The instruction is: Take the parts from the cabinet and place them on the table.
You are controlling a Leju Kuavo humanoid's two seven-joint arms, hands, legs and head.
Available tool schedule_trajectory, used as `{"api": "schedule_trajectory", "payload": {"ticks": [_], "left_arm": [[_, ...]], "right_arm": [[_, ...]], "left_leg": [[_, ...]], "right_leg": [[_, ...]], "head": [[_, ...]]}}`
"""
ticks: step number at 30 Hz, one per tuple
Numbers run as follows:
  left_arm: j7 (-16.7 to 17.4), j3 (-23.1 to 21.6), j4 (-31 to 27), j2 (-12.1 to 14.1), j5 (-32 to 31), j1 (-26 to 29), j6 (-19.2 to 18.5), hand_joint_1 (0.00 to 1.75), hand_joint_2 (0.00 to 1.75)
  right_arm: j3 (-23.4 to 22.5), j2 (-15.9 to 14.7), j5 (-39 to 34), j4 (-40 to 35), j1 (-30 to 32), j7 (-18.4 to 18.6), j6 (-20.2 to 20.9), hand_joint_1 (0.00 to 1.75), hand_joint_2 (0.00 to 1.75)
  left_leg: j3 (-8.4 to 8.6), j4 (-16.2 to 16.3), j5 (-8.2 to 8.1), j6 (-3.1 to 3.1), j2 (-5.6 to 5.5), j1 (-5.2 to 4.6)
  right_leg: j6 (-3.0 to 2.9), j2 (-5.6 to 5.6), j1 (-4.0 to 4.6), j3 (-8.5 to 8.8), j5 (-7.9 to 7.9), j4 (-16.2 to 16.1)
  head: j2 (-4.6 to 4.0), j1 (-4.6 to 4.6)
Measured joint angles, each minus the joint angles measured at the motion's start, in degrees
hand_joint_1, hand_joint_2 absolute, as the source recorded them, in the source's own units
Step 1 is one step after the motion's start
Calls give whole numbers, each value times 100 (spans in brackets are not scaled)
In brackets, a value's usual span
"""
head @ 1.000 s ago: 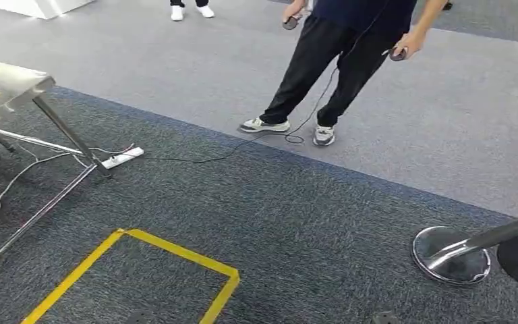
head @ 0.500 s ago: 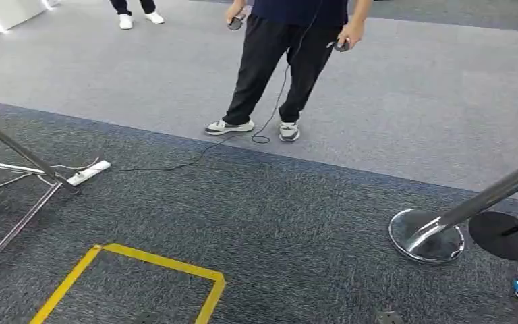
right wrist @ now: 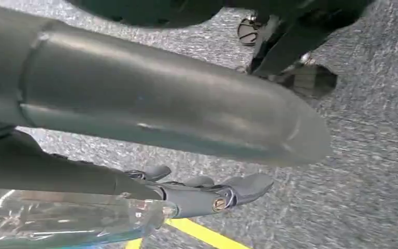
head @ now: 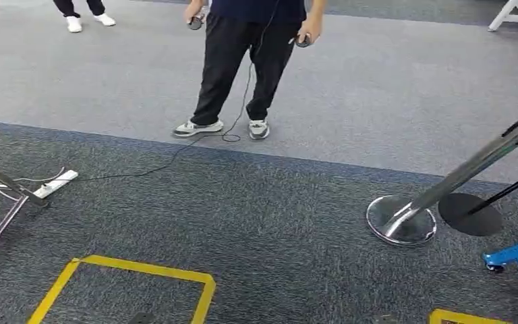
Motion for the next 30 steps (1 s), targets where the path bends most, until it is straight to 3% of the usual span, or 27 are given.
{"api": "schedule_trajectory", "payload": {"ticks": [1, 2, 5, 6, 7, 8, 10, 11, 12, 13, 14, 15, 16, 17, 20, 21, 22, 23, 25, 26, 27, 28, 30], "left_arm": [[0, 0, 0, 2, -2, 4, 0, 0, 175], [0, 0, 0, 4, -2, 0, 0, 0, 175], [0, 0, 0, 2, -20, -31, 0, 0, 175], [0, -2, 0, 4, -24, -34, 0, 0, 175], [-2, -2, 0, 4, -28, -36, 0, 0, 175], [-2, -2, 0, 4, -31, -30, 0, 0, 175], [-2, -4, 11, 4, -42, -16, 2, 0, 175], [-2, -4, 11, 4, -46, -14, 4, 0, 175], [-2, -4, 11, 4, -55, -19, 2, 0, 175], [-2, -7, 11, 4, -55, -27, 4, 0, 175], [11, -7, 11, 4, -59, -30, 4, 0, 175], [13, -9, 11, 4, -63, -23, 4, 0, 175], [13, -9, 13, 4, -66, -17, 4, 0, 175], [13, -9, 15, 2, -68, -24, 4, 0, 175], [15, -20, 15, 4, -76, -33, 4, 0, 175], [13, -26, 15, 11, -92, -37, 4, 0, 175], [15, -35, 15, 15, -107, -40, 7, 0, 175], [15, -48, 15, 18, -111, -34, 7, 0, 175], [15, -63, 15, 18, -116, -14, 7, 0, 175], [15, -70, 15, 20, -120, -11, 7, 0, 175], [15, -81, 15, 22, -122, -13, 7, 0, 175], [15, -92, 15, 20, -125, -21, 7, 0, 175], [15, -101, 15, 13, -129, -29, 4, 0, 175]], "right_arm": [[4, 2, -2, 0, -25, -2, 4, 0, 0], [11, 0, -2, 0, -36, -7, 4, 0, 0], [11, 0, -9, 0, -9, -4, 4, 0, 0], [11, 0, -11, 0, 0, -4, 4, 0, 0], [11, 0, -13, 0, -1, -4, 4, 0, 0], [11, 0, -17, 0, -18, -4, 4, 0, 0], [11, 0, -24, 0, -29, -4, 4, 0, 0], [11, 0, -24, 0, -17, -4, 7, 0, 0], [11, 0, -24, 0, -4, -4, 7, 0, 0], [11, 2, -26, 0, 10, -4, 15, 0, 0], [11, 9, -28, 2, 14, -4, 18, 0, 0], [11, 11, -28, 2, 9, -4, 20, 0, 0], [11, 11, -31, 0, 4, -7, 20, 0, 0], [11, 11, -31, 0, -3, -9, 17, 0, 0], [11, 11, -44, 2, 44, -13, 20, 0, 0], [11, 11, -46, 2, 59, -13, 20, 0, 0], [9, 13, -48, 2, 61, -13, 20, 0, 0], [11, 20, -50, 4, 41, -13, 22, 0, 0], [11, 24, -61, 9, 13, -22, 22, 0, 0], [11, 24, -63, 9, 19, -22, 22, 0, 0], [11, 24, -63, 9, 34, -20, 22, 0, 0], [9, 24, -63, 9, 43, -20, 22, 0, 0], [9, 24, -63, 9, 37, -20, 20, 0, 0]], "left_leg": [[3, 18, -26, -38, 37, -49], [4, 24, -29, -64, 71, -55], [30, -5, -25, -148, 180, -32], [24, 31, -80, -197, 92, -12], [-54, 225, -235, -220, -85, -9], [-243, 642, -478, -235, -189, -6], [-708, 1591, -864, -251, -249, 0], [-840, 1815, -883, -253, -252, 0], [-831, 1761, -767, -251, -252, 2], [-718, 1503, -547, -247, -256, 10], [-482, 1003, -255, -240, -296, 22], [-234, 495, -26, -240, -432, 46], [-89, 168, 33, -253, -669, 71], [-45, 23, -20, -221, -667, 86], [-64, 38, 10, -108, -555, 41], [-53, -4, 47, -50, -483, 71], [-49, -6, 46, -27, -439, 61], [-49, -5, 35, 10, -386, 48], [-51, -2, 23, 33, -243, 16], [-50, -1, 21, 35, -182, 9], [-45, -1, 20, 34, -134, 6], [-40, 1, 14, 30, -89, 6], [-4, 2, -7, 0, -2, 6]], "right_leg": [[-24, -132, 58, 78, -81, -188], [-87, -37, 39, 109, -38, -192], [-185, 86, 63, 76, -15, -211], [-229, 121, 23, 93, 15, -240], [-248, 163, 19, 89, 19, -241], [-274, 203, 16, 75, 27, -241], [-288, 323, 17, 59, 32, -241], [-288, 377, 17, 56, 33, -240], [-283, 431, 15, 58, 36, -239], [-276, 489, 10, 59, 40, -238], [-259, 561, 0, 61, 50, -238], [-241, 623, -11, 62, 59, -236], [-202, 676, 6, 40, 66, -226], [-168, 743, 18, -12, 54, -176], [-45, 860, -23, -60, 122, -261], [-32, 808, -29, -98, 103, -227], [-21, 523, 1, -176, -35, -42], [-4, 363, 0, -349, -254, 318], [17, 242, -1, -798, -684, 1271], [22, 227, -1, -930, -769, 1573], [24, 226, -1, -910, -702, 1566], [16, 222, 0, -753, -524, 1289], [-8, 96, 1, -185, -93, 282]], "head": [[0, 2], [0, -24], [0, -7], [0, -13], [0, -26], [0, -31], [0, -33], [0, -28], [0, -33], [0, -28], [0, -31], [0, -31], [0, -39], [0, -33], [0, -35], [0, -42], [0, -7], [0, -2], [0, -9], [0, -7], [0, -9], [0, -4], [0, -4]]}}
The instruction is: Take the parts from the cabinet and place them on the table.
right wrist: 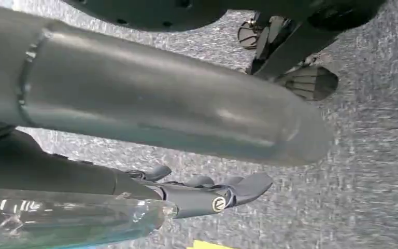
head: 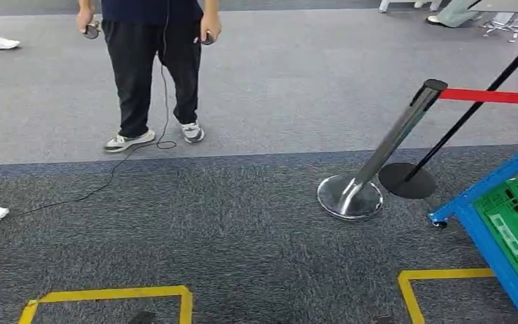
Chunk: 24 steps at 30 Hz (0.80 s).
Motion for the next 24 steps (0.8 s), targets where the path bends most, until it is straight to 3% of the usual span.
{"api": "schedule_trajectory", "payload": {"ticks": [1, 2, 5, 6, 7, 8, 10, 11, 12, 13, 15, 16, 17, 19, 21, 22, 23, 24], "left_arm": [[0, 0, 0, -2, 0, 1, -2, 0, 175], [0, 0, 0, 2, 0, -2, -2, 0, 175], [4, -2, 0, -2, 0, -24, -2, 0, 175], [11, -2, 0, -4, -2, -31, -2, 0, 175], [13, -4, 0, -4, -9, -35, -2, 0, 175], [15, -4, 0, -4, -24, -30, -2, 0, 175], [33, -4, 0, -4, -31, -19, -2, 0, 175], [31, -2, 0, -4, -28, -18, -2, 0, 175], [31, -4, 0, -4, -31, -43, -2, 0, 175], [31, -4, 0, -7, -39, -55, -2, 0, 175], [37, -4, 0, -7, -44, -42, -2, 0, 175], [37, -4, 0, -4, -44, -31, -2, 0, 175], [37, -4, 4, -9, -44, -28, -2, 0, 175], [42, -4, 4, -11, -46, -50, -2, 0, 175], [44, -4, 2, -9, -63, -51, -2, 0, 175], [44, -4, 2, -11, -81, -64, -2, 0, 175], [42, -4, 2, -11, -81, -61, -2, 0, 175], [42, -4, 4, -11, -87, -52, 2, 0, 175]], "right_arm": [[0, 2, 0, 0, -14, 0, 2, 0, 0], [0, 4, 0, 2, -32, -2, 0, 0, 0], [0, 7, 0, 2, -7, 0, 0, 0, 0], [0, 7, 0, 4, -9, 0, 0, 0, 0], [0, 4, -2, 2, -12, 0, 0, 0, 0], [-2, 4, -2, 2, -26, -2, -2, 0, 0], [-2, 4, -2, 2, -55, -2, -9, 0, 0], [-2, 4, 0, 2, -50, 0, -7, 0, 0], [-2, 4, 0, 2, -40, 2, -7, 0, 0], [-2, 4, 0, 2, -34, 11, -5, 0, 0], [-2, 7, 0, 4, -36, 11, -4, 0, 0], [-2, 7, 0, 2, -37, 11, -4, 0, 0], [-2, 4, 0, 2, -50, 13, -4, 0, 0], [-2, 4, 2, 2, -50, 13, -4, 0, 0], [-2, 4, 7, 2, -17, 15, -2, 0, 0], [-2, 4, 11, 2, -10, 17, -2, 0, 0], [-2, 6, 15, 4, -29, 17, -2, 0, 0], [0, 7, 20, 4, -55, 17, 2, 0, 0]], "left_leg": [[23, 4, -20, -32, 48, -16], [23, 26, -47, -70, 78, -53], [42, 2, -25, -129, 168, -30], [37, 10, -58, -175, 174, -23], [6, 114, -150, -217, -19, -7], [-135, 433, -354, -231, -158, -2], [-606, 1407, -799, -248, -243, 1], [-790, 1749, -894, -249, -250, 0], [-854, 1837, -853, -250, -251, 0], [-785, 1663, -662, -243, -252, 4], [-371, 790, -142, -226, -331, 21], [-150, 331, 44, -230, -534, 51], [-58, 72, 20, -235, -765, 77], [-81, 58, -7, -203, -692, 63], [-64, 17, 17, -118, -583, 64], [-55, 4, 33, -77, -511, 68], [-55, 4, 27, -30, -459, 60], [-54, 5, 21, -6, -390, 42]], "right_leg": [[-7, -220, 12, 231, 36, -433], [-63, -163, 35, 305, 38, -466], [-143, -34, 69, 243, 52, -455], [-194, 10, 42, 264, 83, -488], [-219, 55, 23, 262, 97, -498], [-252, 93, 12, 256, 100, -498], [-283, 207, 12, 239, 104, -498], [-282, 261, 13, 235, 105, -498], [-281, 308, 13, 235, 106, -498], [-275, 374, 10, 238, 110, -498], [-247, 514, -13, 243, 127, -497], [-218, 582, -23, 233, 135, -496], [-174, 635, 18, 189, 127, -441], [-111, 721, -9, 130, 171, -477], [-30, 828, -44, 71, 189, -515], [-27, 618, -35, 51, 127, -419], [-19, 374, -8, -72, -46, -171], [-5, 234, -6, -275, -282, 265]], "head": [[0, 0], [0, -18], [0, -11], [0, -9], [0, -22], [0, -31], [0, -28], [0, -31], [0, -26], [0, -28], [0, -28], [0, -33], [0, -42], [0, -37], [0, -33], [0, -22], [0, 5], [0, 11]]}}
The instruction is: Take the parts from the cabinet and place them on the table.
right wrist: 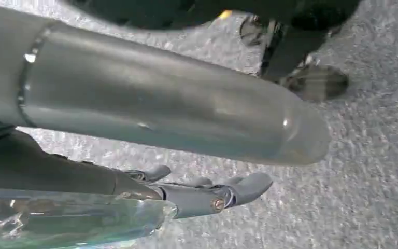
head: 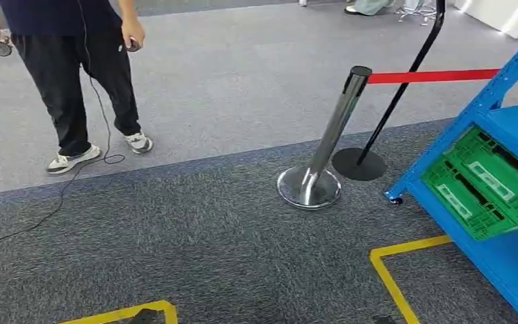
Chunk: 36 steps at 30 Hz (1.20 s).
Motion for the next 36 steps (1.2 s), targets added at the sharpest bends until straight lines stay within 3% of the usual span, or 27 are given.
{"api": "schedule_trajectory", "payload": {"ticks": [2, 3, 4, 6, 7, 8, 9, 12, 13, 14, 16, 17, 18, 19, 20, 22, 23, 24, 27, 28, 29, 30, 31, 33, 34, 35, 36], "left_arm": [[2, 0, 0, 2, 0, 17, 0, 0, 175], [2, 0, 0, 2, 0, 19, 0, 0, 175], [2, 0, 0, 2, -2, 17, 0, 0, 175], [2, 0, 0, -4, -7, 15, 0, 0, 175], [2, 0, 0, -9, -7, 17, 0, 0, 175], [2, 0, 0, -2, -7, 19, -4, 0, 175], [0, 0, 0, 0, -7, 19, -9, 0, 175], [4, 0, -2, -4, -7, 1, -20, 0, 175], [7, 0, -2, -4, -7, -2, -2, 0, 175], [7, 0, 0, -4, -7, -1, 4, 0, 175], [7, 0, 0, -4, -7, 15, 7, 0, 175], [7, 0, 0, -4, -2, 23, 7, 0, 175], [4, 0, -2, -4, -2, 21, 7, 0, 175], [7, 0, 0, -7, -4, 1, 7, 0, 175], [7, 0, 0, -7, -7, -4, 7, 0, 175], [11, 0, 0, -4, -7, 2, 7, 0, 175], [17, 0, 0, -2, -9, 18, 7, 0, 175], [17, 0, 0, -4, -7, 15, 7, 0, 175], [15, 0, 0, -11, -11, 11, -2, 0, 175], [15, 0, 0, -9, -15, 10, 4, 0, 175], [15, 0, 0, -7, -15, 8, 20, 0, 175], [11, 0, 0, -7, -17, 16, 20, 0, 175], [9, 0, 0, -11, -17, 29, 20, 0, 175], [9, 0, 0, -13, -17, 47, 20, 0, 175], [11, 0, 0, -13, -17, 48, 20, 0, 175], [9, 0, 0, -15, -17, 45, 20, 0, 175], [9, 0, 0, -24, -17, 41, 15, 0, 175]], "right_arm": [[2, 0, 0, 4, -29, 0, 0, 0, 0], [0, 0, 0, 4, -22, 0, 0, 0, 0], [0, 0, 0, 4, -6, 2, 0, 0, 0], [0, -2, 0, 4, 5, 2, -2, 0, 0], [0, -2, 2, 4, -2, 2, -2, 0, 0], [2, 0, 7, 7, -25, 9, 0, 0, 0], [4, 0, 13, 7, -36, 17, 2, 0, 0], [2, 0, 15, 7, -6, 35, 0, 0, 0], [2, 0, 15, 7, 5, 46, 0, 0, 0], [2, -2, 15, 7, 6, 50, -2, 0, 0], [2, -2, 11, 7, -27, 50, -9, 0, 0], [2, -2, 9, 7, -24, 50, -9, 0, 0], [2, -2, 11, 7, -8, 50, -9, 0, 0], [2, -2, 11, 7, 0, 52, -9, 0, 0], [2, -2, 11, 7, 10, 52, -9, 0, 0], [2, 0, 13, 7, 9, 52, -9, 0, 0], [2, -2, 15, 7, 8, 52, -9, 0, 0], [2, -2, 15, 7, -1, 55, -13, 0, 0], [2, -2, 15, 7, 47, 59, -24, 0, 0], [2, -4, 11, 7, 61, 61, -20, 0, 0], [2, -4, 7, 7, 66, 63, -24, 0, 0], [2, -2, 4, 9, 45, 66, -22, 0, 0], [2, 2, 4, 11, 26, 66, -17, 0, 0], [4, 2, 4, 13, 17, 66, -20, 0, 0], [2, 2, 4, 13, 29, 66, -22, 0, 0], [2, 2, 4, 13, 40, 66, -24, 0, 0], [2, 2, 4, 13, 40, 66, -24, 0, 0]], "left_leg": [[-1, 6, -10, 14, 157, -31], [5, 6, -12, 15, 211, -33], [13, 7, -19, 12, 258, -33], [52, 9, -47, -6, 345, -30], [86, 11, -69, -36, 390, -30], [97, 25, -97, -79, 433, -80], [95, 37, -108, -104, 462, -92], [118, 15, -100, -168, 566, -74], [120, 47, -162, -226, 490, -48], [37, 242, -301, -247, 300, -45], [-402, 1139, -750, -267, 165, -37], [-631, 1586, -905, -271, 150, -38], [-781, 1842, -928, -274, 145, -39], [-788, 1810, -821, -268, 144, -38], [-675, 1532, -582, -252, 142, -37], [-225, 593, -76, -217, 39, -29], [-54, 228, 17, -210, -186, -6], [4, 25, -58, -201, -232, 15], [-35, 55, -10, -121, -157, -24], [-24, 5, 26, -68, -80, 14], [-21, 3, 30, -40, -45, 5], [-22, 3, 24, -4, 1, -2], [-21, 3, 20, 7, 72, -18], [-24, 8, 14, 18, 207, -34], [-19, 8, 12, 19, 256, -35], [-17, 9, 9, 16, 301, -34], [-8, 10, 4, 7, 352, -33]], "right_leg": [[10, -95, -3, -424, -380, 920], [16, -103, -2, -491, -391, 1083], [14, -104, -1, -415, -264, 948], [-2, -180, -2, 66, 178, 68], [-4, -347, -1, 377, 380, -472], [-13, -495, 61, 486, 289, -668], [-78, -405, 32, 510, 333, -685], [-165, -276, 60, 467, 343, -679], [-213, -231, 21, 489, 369, -712], [-246, -185, 16, 487, 372, -714], [-292, -82, 15, 466, 378, -714], [-298, -27, 18, 461, 382, -714], [-299, 31, 19, 462, 383, -714], [-298, 79, 18, 466, 384, -714], [-287, 145, 14, 467, 391, -714], [-256, 283, -6, 470, 409, -714], [-225, 339, -10, 456, 419, -712], [-184, 393, 26, 409, 411, -666], [-62, 491, -11, 372, 492, -754], [-43, 471, -16, 324, 473, -727], [-35, 229, 5, 271, 365, -592], [-19, 53, 12, 116, 150, -248], [-2, -37, 9, -104, -93, 233], [20, -98, 8, -446, -385, 1010], [25, -102, 9, -442, -342, 1039], [25, -104, 9, -318, -197, 833], [18, -141, 8, -49, 40, 353]], "head": [[0, -7], [0, -11], [0, -7], [0, -9], [0, -7], [0, -2], [0, -28], [0, -13], [0, -15], [0, -39], [0, -55], [0, -48], [0, -50], [0, -46], [0, -46], [0, -50], [0, -55], [0, -59], [0, -50], [0, -59], [0, -39], [0, -11], [0, -18], [0, -20], [0, -22], [0, -17], [0, -20]]}}
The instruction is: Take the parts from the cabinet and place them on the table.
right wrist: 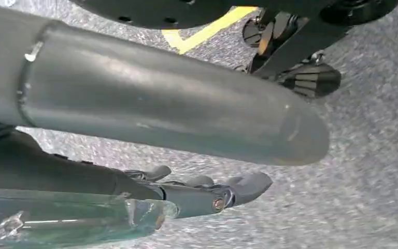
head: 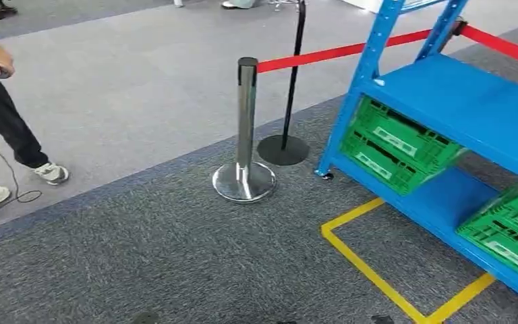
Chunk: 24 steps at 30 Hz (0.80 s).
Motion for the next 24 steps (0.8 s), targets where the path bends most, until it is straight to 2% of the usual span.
{"api": "schedule_trajectory", "payload": {"ticks": [1, 2, 3, 6, 7, 8, 9, 11, 12, 13, 14, 15, 16, 17, 18, 20, 21, 22, 23, 24], "left_arm": [[0, 0, 0, -5, 0, -1, -17, 0, 175], [0, -2, 0, -7, -9, -2, -20, 0, 175], [0, -2, 0, -7, -24, -3, -20, 0, 175], [2, -15, 0, -15, -55, -30, -20, 0, 175], [2, -24, 0, -20, -57, -42, -20, 0, 175], [7, -31, 0, -20, -59, -43, -22, 0, 175], [15, -33, 0, -22, -59, -38, -24, 0, 175], [35, -31, 0, -22, -55, -15, -33, 0, 175], [33, -31, 0, -22, -52, -22, -35, 0, 175], [33, -33, 0, -22, -55, -49, -39, 0, 175], [35, -33, 0, -22, -55, -51, -39, 0, 175], [37, -33, 0, -22, -57, -47, -39, 0, 175], [41, -33, 0, -22, -55, -40, -39, 0, 175], [50, -33, 0, -22, -55, -28, -37, 0, 175], [50, -33, 4, -22, -55, -7, -33, 0, 175], [50, -33, 2, -26, -55, -13, -31, 0, 175], [46, -33, 2, -29, -52, -13, -31, 0, 175], [35, -33, 2, -33, -52, -17, -31, 0, 175], [33, -31, 2, -33, -54, -22, -31, 0, 175], [29, -33, 2, -37, -52, -21, -31, 0, 175]], "right_arm": [[0, -4, -2, -2, -7, 0, 0, 0, 0], [0, -4, -2, 0, -19, 0, 2, 0, 0], [0, -4, -4, 0, -42, -2, 7, 0, 0], [0, -4, -7, 0, -5, -11, 9, 0, 0], [0, -4, -5, 0, 2, -9, 18, 0, 0], [0, -7, -2, 0, 7, -7, 22, 0, 0], [-2, -11, 0, 0, -2, -4, 22, 0, 0], [0, -11, 7, 0, -25, -4, 24, 0, 0], [0, -11, 9, 0, -10, -4, 24, 0, 0], [-2, -11, 11, 0, 2, 2, 26, 0, 0], [-2, -11, 11, 0, 6, 2, 26, 0, 0], [0, -11, 11, 0, 5, 2, 26, 0, 0], [0, -11, 11, 0, 2, 2, 26, 0, 0], [0, -11, 13, 0, -2, 2, 26, 0, 0], [0, -11, 13, 0, -14, 2, 26, 0, 0], [0, -13, 17, 0, -6, 9, 24, 0, 0], [0, -13, 20, 0, 9, 13, 24, 0, 0], [0, -13, 22, 0, 19, 22, 24, 0, 0], [0, -22, 28, 0, 24, 26, 24, 0, 0], [0, -20, 31, 0, 9, 35, 24, 0, 0]], "left_leg": [[14, 2, -10, -16, 48, 2], [34, 11, -28, -47, 94, -14], [25, 39, -57, -89, 129, -61], [46, 5, -29, -160, 233, -43], [51, 14, -58, -203, 245, -38], [21, 102, -142, -252, 49, -21], [-96, 374, -329, -270, -98, -16], [-530, 1286, -769, -289, -196, -8], [-751, 1714, -905, -289, -209, -10], [-824, 1831, -872, -286, -211, -9], [-760, 1677, -697, -274, -211, -9], [-597, 1331, -452, -257, -218, -7], [-373, 860, -190, -242, -276, -2], [-147, 371, 24, -232, -450, 11], [-40, 95, 5, -223, -699, 32], [-46, 45, -26, -193, -642, 29], [-45, 45, -17, -155, -600, 8], [-38, 9, 11, -110, -547, 28], [-23, -17, 36, -72, -474, 45], [-20, -23, 25, -33, -423, 42]], "right_leg": [[-4, -90, 0, 307, 209, -539], [-5, -329, 12, 560, 264, -992], [-61, -309, 38, 617, 233, -1054], [-164, -163, 64, 559, 251, -1037], [-214, -115, 39, 575, 281, -1071], [-248, -71, 15, 576, 300, -1079], [-279, -28, 6, 570, 305, -1079], [-308, 85, 5, 553, 307, -1079], [-309, 143, 7, 551, 307, -1078], [-308, 190, 8, 552, 308, -1078], [-305, 259, 7, 555, 310, -1078], [-295, 326, 2, 559, 316, -1077], [-282, 396, -9, 563, 323, -1076], [-259, 460, -20, 555, 334, -1076], [-217, 518, 18, 518, 329, -1040], [-141, 596, -8, 463, 369, -1075], [-94, 649, -31, 464, 393, -1112], [-55, 694, -30, 404, 404, -1127], [-49, 537, -27, 396, 366, -1062], [-28, 234, 3, 290, 193, -840]], "head": [[0, 2], [0, 4], [0, -2], [0, -7], [0, -7], [0, -18], [0, -29], [0, -33], [0, -33], [0, -24], [0, -31], [0, -29], [0, -33], [0, -33], [0, -40], [0, -33], [0, -39], [0, -33], [0, -31], [0, 11]]}}
